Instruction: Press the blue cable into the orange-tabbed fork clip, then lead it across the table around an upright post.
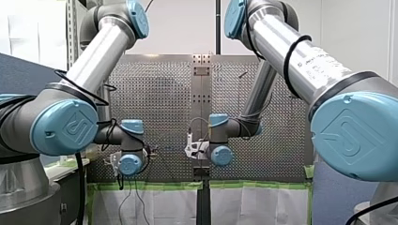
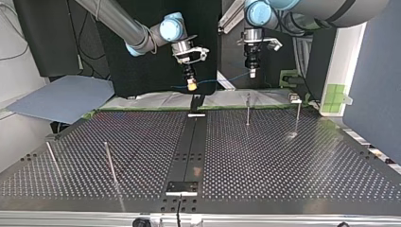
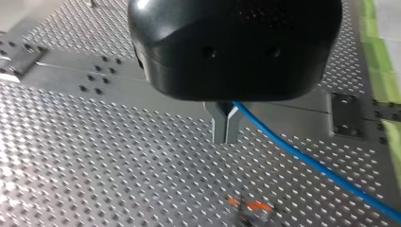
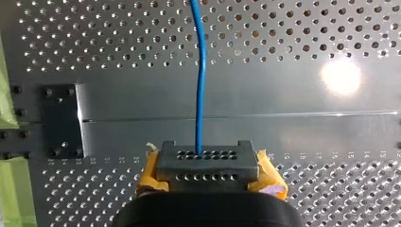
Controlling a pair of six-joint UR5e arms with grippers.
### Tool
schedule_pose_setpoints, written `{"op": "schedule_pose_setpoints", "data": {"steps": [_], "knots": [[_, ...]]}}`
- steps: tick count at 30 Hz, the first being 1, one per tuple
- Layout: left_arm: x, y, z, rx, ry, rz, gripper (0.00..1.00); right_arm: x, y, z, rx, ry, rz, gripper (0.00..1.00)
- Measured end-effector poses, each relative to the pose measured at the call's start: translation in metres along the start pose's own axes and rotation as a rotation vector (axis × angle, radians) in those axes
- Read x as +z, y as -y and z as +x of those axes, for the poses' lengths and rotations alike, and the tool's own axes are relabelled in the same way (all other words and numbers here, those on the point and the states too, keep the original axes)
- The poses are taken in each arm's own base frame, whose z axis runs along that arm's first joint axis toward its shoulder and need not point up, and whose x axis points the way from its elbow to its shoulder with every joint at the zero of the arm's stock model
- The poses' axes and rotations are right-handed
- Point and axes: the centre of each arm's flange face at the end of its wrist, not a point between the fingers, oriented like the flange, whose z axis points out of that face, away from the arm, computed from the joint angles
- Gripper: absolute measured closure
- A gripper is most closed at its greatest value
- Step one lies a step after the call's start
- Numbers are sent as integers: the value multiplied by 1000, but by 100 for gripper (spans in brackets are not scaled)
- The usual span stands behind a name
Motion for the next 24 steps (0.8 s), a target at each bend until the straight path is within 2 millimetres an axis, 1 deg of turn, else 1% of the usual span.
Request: {"op": "schedule_pose_setpoints", "data": {"steps": [4, 8, 17, 20, 24], "knots": [[2, -11, 11, 10, -28, -10, 100, 6, -2, 2, 5, -9, 1, 100], [5, -15, 19, 13, -42, -14, 100, 13, -5, -3, 6, -7, 1, 100], [30, -16, 17, -24, -13, 1, 100, 29, -5, -30, 2, 30, 2, 100], [39, -17, 16, -34, -2, 8, 100, 33, -7, -32, 3, 32, 3, 100], [50, -19, 22, -36, -1, 17, 100, 38, -12, -31, 4, 29, -1, 100]]}}
